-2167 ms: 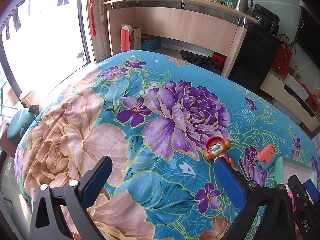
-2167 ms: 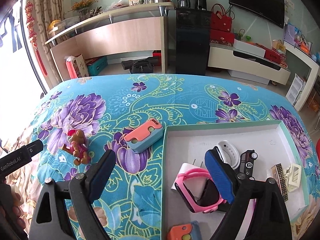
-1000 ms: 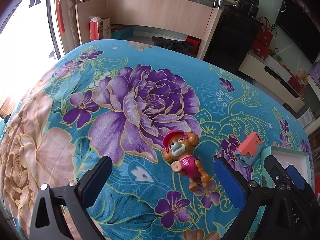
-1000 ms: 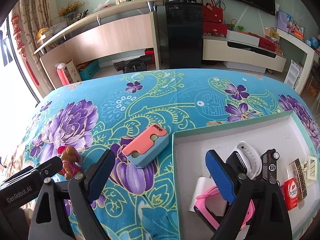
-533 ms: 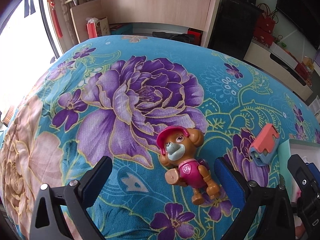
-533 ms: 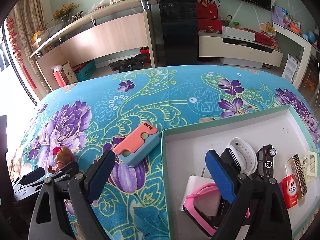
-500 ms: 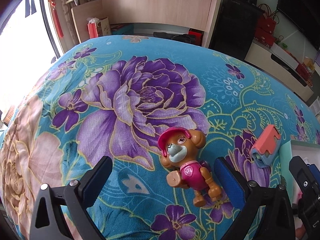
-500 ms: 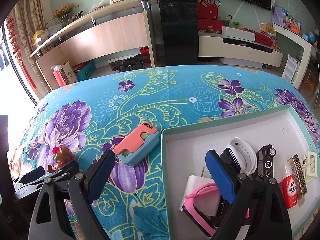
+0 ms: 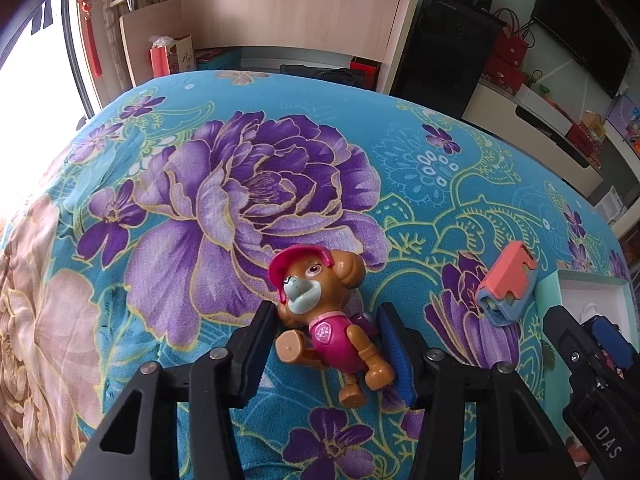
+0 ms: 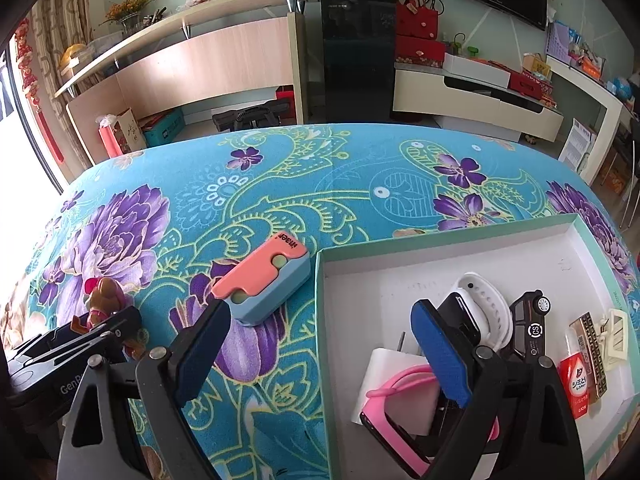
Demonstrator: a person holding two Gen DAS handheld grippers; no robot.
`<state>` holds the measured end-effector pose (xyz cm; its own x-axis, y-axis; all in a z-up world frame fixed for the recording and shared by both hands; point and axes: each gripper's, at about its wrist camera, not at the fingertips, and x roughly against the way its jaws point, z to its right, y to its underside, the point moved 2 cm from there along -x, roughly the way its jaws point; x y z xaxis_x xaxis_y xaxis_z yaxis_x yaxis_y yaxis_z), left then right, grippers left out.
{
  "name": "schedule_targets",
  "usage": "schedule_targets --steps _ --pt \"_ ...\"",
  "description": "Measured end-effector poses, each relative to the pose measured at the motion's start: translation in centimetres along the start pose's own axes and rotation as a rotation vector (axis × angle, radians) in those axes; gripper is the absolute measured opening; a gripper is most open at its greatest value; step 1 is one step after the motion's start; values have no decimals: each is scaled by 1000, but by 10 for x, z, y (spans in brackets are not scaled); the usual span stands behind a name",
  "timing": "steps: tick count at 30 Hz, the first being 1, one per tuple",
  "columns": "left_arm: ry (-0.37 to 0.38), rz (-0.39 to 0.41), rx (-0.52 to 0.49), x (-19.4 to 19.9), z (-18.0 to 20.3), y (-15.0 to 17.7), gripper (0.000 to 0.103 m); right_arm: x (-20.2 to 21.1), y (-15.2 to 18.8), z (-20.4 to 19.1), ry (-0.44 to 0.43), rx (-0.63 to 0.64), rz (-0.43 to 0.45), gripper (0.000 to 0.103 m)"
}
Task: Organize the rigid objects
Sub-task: 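Grasp the brown toy dog with the left tool while the right tool grasps the pink-blue card holder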
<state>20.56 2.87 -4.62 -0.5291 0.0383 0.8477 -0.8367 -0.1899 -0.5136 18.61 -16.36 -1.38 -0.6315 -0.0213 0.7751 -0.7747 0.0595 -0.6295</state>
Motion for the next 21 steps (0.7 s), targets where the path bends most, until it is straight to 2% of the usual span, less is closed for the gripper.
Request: schedule_targets --steps 6,17,21 --pt "38 3 24 1 -8 0 54 -3 -2 -5 22 30 8 92" --pt "20 0 66 6 -27 0 54 -10 -12 -23 58 197 -14 92" --pt "15 -3 62 6 -27 1 54 -12 -9 -30 141 305 -22 92"
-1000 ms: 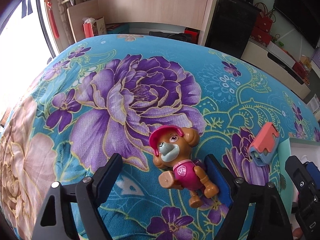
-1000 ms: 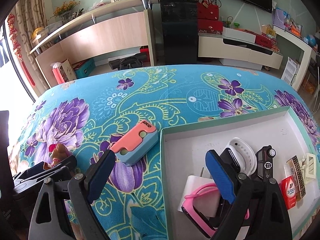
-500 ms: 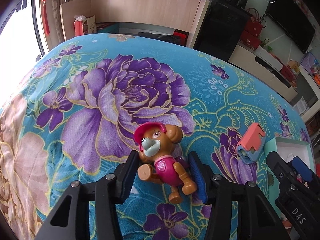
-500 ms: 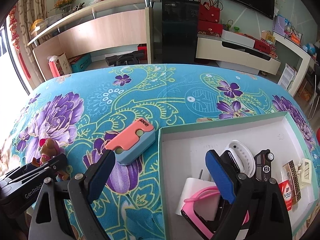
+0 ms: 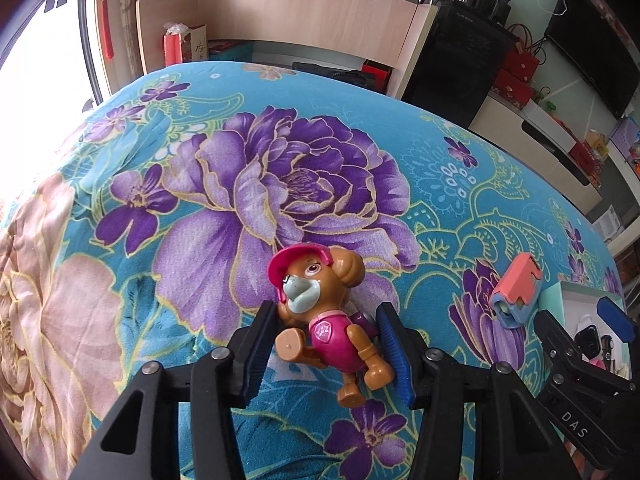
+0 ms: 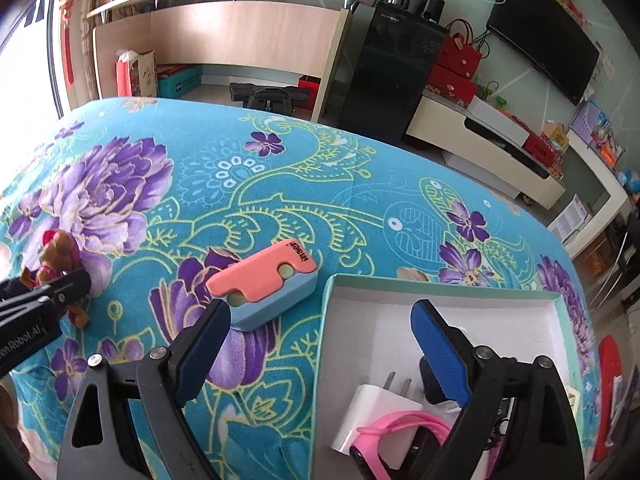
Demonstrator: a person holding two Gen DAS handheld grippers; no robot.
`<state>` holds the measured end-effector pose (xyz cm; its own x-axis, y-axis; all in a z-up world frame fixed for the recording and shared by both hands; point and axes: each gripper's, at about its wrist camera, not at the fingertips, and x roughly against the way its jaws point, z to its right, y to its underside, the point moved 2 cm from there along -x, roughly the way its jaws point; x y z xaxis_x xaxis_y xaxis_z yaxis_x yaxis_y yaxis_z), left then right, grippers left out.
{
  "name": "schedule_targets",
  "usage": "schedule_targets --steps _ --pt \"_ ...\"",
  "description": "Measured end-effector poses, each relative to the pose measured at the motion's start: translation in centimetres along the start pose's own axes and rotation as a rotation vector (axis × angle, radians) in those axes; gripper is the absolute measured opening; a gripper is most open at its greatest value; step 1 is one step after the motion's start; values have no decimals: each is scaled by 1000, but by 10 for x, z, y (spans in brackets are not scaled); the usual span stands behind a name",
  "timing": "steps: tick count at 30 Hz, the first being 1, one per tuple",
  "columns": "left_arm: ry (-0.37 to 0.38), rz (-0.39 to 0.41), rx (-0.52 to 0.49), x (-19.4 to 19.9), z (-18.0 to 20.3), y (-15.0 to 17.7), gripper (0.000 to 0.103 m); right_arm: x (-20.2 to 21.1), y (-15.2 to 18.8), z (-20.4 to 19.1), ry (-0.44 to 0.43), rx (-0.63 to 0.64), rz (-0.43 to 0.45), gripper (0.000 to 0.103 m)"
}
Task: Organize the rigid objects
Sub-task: 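Grasp the brown toy dog with the left tool while the right tool grasps the pink-blue card holder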
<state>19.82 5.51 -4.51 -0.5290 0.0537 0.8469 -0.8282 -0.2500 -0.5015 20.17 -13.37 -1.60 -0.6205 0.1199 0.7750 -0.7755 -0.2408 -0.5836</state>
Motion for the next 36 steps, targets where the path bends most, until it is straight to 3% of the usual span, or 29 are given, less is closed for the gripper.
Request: schedule_targets --steps 7,13,21,25,36 --pt "1 -2 3 0 0 0 54 -19 8 -1 88 68 -82 92" --pt "3 -4 10 -1 -2 0 54 -25 2 -10 115 119 -81 92" --pt "7 -5 26 0 -6 -1 54 -25 -13 -31 24 154 -55 92" --pt "9 -6 32 -1 -7 -1 54 -35 -23 -30 -72 116 -83 92" --pt "10 -7 34 -2 -7 -2 54 -64 -47 -23 -215 132 -175 92"
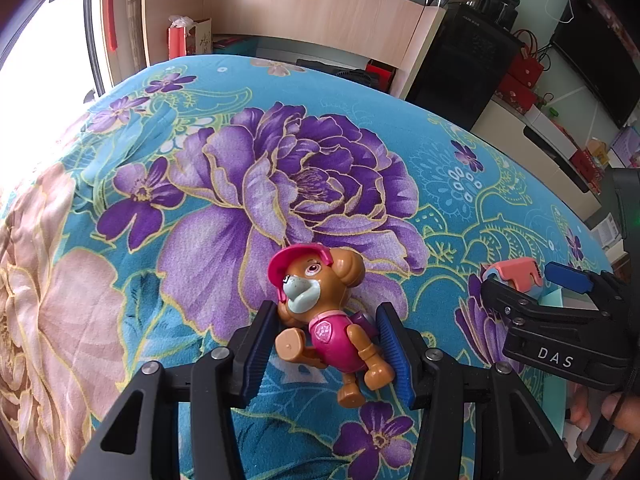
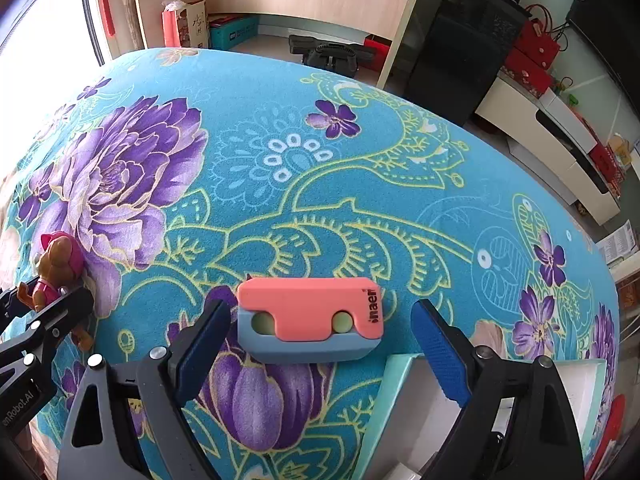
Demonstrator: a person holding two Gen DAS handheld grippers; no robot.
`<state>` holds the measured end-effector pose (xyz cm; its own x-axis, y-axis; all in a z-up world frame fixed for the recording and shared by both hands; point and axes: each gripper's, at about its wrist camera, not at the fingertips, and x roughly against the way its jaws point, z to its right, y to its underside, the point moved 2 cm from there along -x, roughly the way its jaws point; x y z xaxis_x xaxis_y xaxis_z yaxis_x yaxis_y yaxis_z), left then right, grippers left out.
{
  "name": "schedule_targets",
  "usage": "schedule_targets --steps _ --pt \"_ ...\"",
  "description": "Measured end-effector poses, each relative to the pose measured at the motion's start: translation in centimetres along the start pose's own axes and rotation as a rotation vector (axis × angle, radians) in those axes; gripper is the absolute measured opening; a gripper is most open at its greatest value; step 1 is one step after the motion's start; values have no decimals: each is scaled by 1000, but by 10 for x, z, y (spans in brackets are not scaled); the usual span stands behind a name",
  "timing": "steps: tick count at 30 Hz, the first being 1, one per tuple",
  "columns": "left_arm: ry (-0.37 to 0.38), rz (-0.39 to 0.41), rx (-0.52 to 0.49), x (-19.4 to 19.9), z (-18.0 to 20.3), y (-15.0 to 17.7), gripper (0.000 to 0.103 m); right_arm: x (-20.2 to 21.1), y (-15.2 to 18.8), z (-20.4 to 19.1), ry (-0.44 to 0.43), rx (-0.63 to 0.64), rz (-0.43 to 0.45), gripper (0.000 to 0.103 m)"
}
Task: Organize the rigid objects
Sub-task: 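Grasp the brown toy dog with the left tool while the right tool grasps the pink-blue card holder, then carry the toy dog and card holder into the tray and open both tools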
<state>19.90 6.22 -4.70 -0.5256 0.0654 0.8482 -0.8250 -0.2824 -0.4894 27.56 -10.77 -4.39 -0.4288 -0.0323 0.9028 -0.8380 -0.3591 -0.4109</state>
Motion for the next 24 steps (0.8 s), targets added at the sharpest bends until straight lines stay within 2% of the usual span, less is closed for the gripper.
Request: schedule_targets --steps 2,7,15,24 --pt "-1 0 -1 0 0 0 54 -6 -4 1 -1 16 -22 92" --pt "-4 -1 -5 -1 0 0 54 -16 -13 5 -70 33 -53 88" --pt "-1 -2 -8 -2 0 -1 54 -16 -15 -5 -121 22 -57 74" --pt "7 -3 -6 0 -2 0 54 -7 -2 -29 -146 -20 -34 71"
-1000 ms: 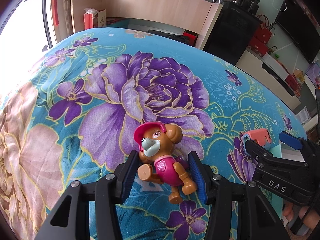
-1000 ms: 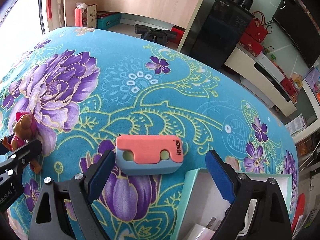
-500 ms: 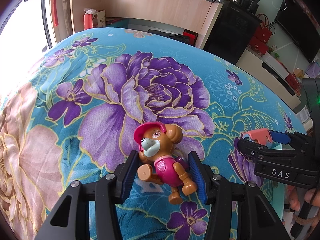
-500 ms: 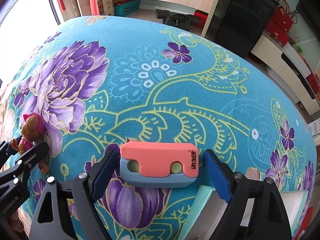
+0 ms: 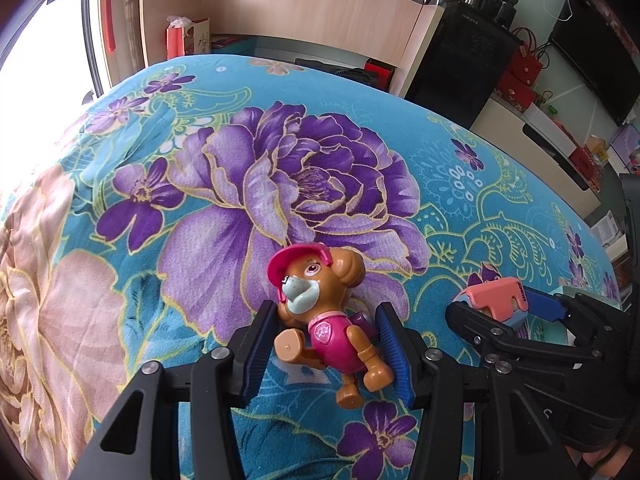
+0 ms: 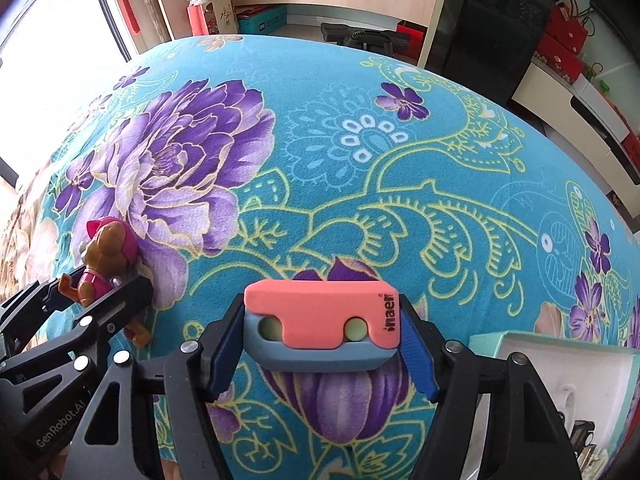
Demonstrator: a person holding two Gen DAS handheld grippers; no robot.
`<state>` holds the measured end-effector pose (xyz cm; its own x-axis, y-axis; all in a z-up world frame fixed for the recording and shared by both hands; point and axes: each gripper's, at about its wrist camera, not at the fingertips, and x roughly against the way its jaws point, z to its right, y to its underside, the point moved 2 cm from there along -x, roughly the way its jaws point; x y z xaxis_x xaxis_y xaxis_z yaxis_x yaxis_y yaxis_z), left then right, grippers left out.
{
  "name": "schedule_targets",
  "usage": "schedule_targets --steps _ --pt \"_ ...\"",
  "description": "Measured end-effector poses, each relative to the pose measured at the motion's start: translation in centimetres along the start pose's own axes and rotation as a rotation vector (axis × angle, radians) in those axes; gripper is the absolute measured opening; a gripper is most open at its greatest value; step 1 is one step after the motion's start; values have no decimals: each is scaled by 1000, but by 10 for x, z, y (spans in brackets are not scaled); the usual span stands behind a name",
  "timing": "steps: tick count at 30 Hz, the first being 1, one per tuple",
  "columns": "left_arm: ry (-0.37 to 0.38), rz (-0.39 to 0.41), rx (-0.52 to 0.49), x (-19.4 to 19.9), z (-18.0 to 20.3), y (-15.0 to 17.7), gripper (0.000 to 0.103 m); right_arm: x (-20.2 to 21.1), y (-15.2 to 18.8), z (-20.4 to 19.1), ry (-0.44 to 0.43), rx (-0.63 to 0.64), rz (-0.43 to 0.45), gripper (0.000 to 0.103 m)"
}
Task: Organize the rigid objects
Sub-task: 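Carry the toy dog and card holder into the tray and open both tools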
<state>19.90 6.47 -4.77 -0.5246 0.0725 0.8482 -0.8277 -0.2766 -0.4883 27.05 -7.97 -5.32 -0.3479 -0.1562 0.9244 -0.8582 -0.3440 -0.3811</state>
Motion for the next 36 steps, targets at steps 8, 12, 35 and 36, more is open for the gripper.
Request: schedule_targets --steps 8,12,35,36 --pt "2 10 35 5 -11 -1 53 18 34 -15 9 -64 31 71" --pt "-12 18 32 8 -12 -2 53 29 51 -19 8 -125 60 71" --pt "193 186 -247 107 115 22 53 182 152 82 118 -472 337 71" --pt "205 184 -272 110 125 27 53 189 158 90 135 -491 347 71"
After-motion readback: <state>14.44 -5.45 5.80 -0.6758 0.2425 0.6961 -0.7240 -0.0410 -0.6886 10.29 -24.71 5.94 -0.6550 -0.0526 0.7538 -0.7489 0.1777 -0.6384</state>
